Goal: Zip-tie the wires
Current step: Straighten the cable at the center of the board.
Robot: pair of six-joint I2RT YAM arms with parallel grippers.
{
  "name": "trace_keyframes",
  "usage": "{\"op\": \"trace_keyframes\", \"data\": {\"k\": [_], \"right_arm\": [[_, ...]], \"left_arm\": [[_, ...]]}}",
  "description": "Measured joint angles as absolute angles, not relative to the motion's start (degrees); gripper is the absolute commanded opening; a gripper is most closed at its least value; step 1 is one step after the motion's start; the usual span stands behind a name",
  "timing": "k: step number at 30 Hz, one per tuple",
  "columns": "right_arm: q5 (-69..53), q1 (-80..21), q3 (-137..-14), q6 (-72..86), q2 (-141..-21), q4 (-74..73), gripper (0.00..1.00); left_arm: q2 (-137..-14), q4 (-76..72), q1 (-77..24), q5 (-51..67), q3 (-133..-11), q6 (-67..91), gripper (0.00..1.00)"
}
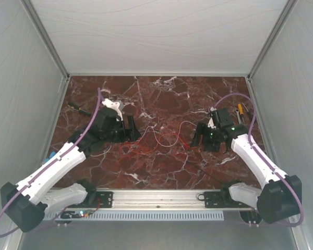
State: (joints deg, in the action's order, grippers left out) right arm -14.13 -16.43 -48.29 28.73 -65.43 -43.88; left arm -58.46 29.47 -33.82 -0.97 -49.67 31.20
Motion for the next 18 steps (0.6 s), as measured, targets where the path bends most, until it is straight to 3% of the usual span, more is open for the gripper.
{"op": "trace_keyframes", "data": {"k": [8,18], "right_arm": [[-11.0,-18.6,-45.9,32.0,-65.4,-46.9,0.63],[-1.2,-36.8,-45.5,32.7,-74.5,-49.3,0.59]], "left_arm": [[-55.9,25.1,-33.8,5.0,-47.5,24.2,0.83],[-50.3,25.5,-33.8,9.7,-47.3,21.2,0.84]]}}
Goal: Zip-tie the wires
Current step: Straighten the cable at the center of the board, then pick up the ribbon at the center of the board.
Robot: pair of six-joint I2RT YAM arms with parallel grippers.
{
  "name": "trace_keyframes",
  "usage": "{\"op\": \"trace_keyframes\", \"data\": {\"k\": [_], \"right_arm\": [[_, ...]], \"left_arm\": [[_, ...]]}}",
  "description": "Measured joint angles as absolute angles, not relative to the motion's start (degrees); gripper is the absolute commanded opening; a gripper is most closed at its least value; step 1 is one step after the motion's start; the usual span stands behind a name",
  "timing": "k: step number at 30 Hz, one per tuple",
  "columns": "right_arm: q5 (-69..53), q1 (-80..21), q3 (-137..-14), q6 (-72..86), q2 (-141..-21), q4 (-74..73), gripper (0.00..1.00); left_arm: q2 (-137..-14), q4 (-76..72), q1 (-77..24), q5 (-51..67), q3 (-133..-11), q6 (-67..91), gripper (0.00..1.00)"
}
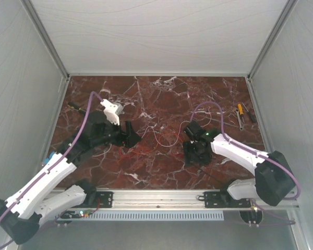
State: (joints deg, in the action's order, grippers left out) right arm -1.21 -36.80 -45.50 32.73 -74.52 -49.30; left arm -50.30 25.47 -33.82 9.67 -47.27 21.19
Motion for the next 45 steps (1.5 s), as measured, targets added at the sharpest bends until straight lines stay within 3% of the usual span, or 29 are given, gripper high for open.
{"op": "trace_keyframes", "data": {"k": [16,27,32,45], "right_arm": [[8.2,-41.4,-49.7,29.6,-87.3,-50.2,0.51],[5.0,-41.4,-47.9,29.8,-89.3,-46.0,0.11],[4.7,-41.4,-46.6,30.1,-87.7,-44.9,0.0],[5.6,-41.6,-48.4,30.3,-84.0,-48.2,0.0]], "left_arm": [[-46.4,29.2,-33.8,11.6,-47.2,17.5,0.85],[-47.4,30.6,-33.8,11.6,-48.6,15.8,0.85],[-47.6,30.6,-33.8,12.0,-48.7,15.6,0.85],[-47.9,30.5,-33.8,13.7,-48.9,15.7,0.83]]}}
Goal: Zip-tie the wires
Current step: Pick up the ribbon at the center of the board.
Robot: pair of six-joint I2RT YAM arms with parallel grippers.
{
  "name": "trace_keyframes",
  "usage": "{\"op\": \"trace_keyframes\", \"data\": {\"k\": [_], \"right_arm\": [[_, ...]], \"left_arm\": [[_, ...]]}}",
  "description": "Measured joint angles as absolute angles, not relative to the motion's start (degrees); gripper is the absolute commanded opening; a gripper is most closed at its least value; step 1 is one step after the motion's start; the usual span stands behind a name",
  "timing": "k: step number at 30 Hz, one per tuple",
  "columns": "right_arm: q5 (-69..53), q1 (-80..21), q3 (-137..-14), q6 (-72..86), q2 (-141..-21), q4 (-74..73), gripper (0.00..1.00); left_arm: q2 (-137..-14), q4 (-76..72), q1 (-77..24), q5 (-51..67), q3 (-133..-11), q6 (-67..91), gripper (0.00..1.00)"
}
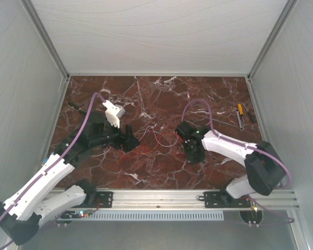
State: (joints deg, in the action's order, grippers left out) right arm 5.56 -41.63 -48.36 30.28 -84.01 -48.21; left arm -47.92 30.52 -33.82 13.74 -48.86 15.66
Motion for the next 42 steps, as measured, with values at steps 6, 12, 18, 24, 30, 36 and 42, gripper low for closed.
{"op": "trace_keyframes", "data": {"k": [6,12,18,24,30,36,42], "right_arm": [[7.0,-41.6,-56.8,30.7,-75.5,-52.9,0.0],[7.9,-41.6,-64.8,34.0,-67.6,-57.1,0.0],[10.4,-41.6,-74.6,45.0,-65.0,-61.7,0.0],[14.1,-41.6,-88.5,58.9,-72.2,-69.5,0.0],[15.1,-41.6,-94.0,67.9,-79.5,-73.3,0.0],[14.9,-40.8,-99.0,73.5,-81.6,-75.7,0.0],[13.5,-39.0,-100.9,77.4,-81.8,-78.6,0.0]], "left_arm": [[-48.3,29.8,-33.8,14.9,-51.9,15.8,0.83],[-48.6,25.2,-33.8,17.3,-55.0,16.3,0.84],[-52.7,20.7,-38.0,16.8,-57.4,15.5,0.84],[-61.6,19.8,-47.0,11.6,-63.3,12.7,0.8],[-67.9,18.5,-50.7,7.9,-68.1,11.7,0.78],[-70.5,17.5,-52.5,7.2,-69.2,11.5,0.68],[-70.7,14.9,-52.9,8.1,-68.1,11.0,0.53]]}}
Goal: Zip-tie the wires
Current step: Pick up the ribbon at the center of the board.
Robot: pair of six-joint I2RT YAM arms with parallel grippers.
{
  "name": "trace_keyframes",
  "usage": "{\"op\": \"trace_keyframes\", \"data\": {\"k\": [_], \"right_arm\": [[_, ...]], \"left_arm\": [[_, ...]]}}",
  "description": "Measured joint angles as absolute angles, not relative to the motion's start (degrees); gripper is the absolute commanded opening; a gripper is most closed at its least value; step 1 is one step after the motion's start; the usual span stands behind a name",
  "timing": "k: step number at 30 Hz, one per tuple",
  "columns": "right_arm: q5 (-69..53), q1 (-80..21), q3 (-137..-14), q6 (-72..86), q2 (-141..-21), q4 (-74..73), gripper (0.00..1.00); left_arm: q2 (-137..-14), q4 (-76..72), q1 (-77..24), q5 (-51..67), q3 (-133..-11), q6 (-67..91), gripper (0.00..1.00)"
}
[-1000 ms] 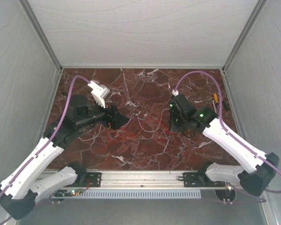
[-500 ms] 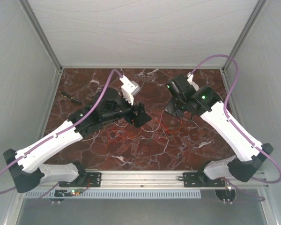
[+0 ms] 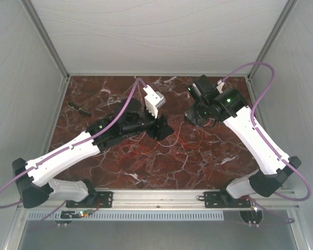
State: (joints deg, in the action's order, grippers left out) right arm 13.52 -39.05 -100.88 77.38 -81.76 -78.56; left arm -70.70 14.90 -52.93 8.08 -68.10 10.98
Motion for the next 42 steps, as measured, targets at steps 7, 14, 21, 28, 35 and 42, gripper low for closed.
{"op": "trace_keyframes", "data": {"k": [7,14,21,28,35,42], "right_arm": [[12.0,-38.9,-100.9,79.7,-81.7,-79.7,0.0],[11.4,-38.8,-100.6,81.3,-81.4,-80.0,0.0],[10.7,-38.8,-100.5,82.4,-80.9,-80.5,0.0],[10.2,-38.8,-100.5,82.8,-80.9,-80.6,0.0],[10.7,-38.3,-97.0,80.4,-78.4,-76.4,0.98],[11.8,-33.7,-79.7,65.1,-60.4,-52.9,0.88]], "left_arm": [[-72.4,13.2,-52.9,9.5,-67.3,10.4,0.45],[-75.1,12.9,-53.3,10.1,-67.3,10.1,0.45],[-76.4,12.9,-54.6,10.1,-67.3,8.8,0.19],[-76.4,12.9,-54.9,9.9,-67.3,7.5,0.0],[-75.8,12.2,-54.9,10.6,-66.6,9.4,0.0],[-72.1,8.7,-47.6,19.6,-66.7,20.1,0.0]]}}
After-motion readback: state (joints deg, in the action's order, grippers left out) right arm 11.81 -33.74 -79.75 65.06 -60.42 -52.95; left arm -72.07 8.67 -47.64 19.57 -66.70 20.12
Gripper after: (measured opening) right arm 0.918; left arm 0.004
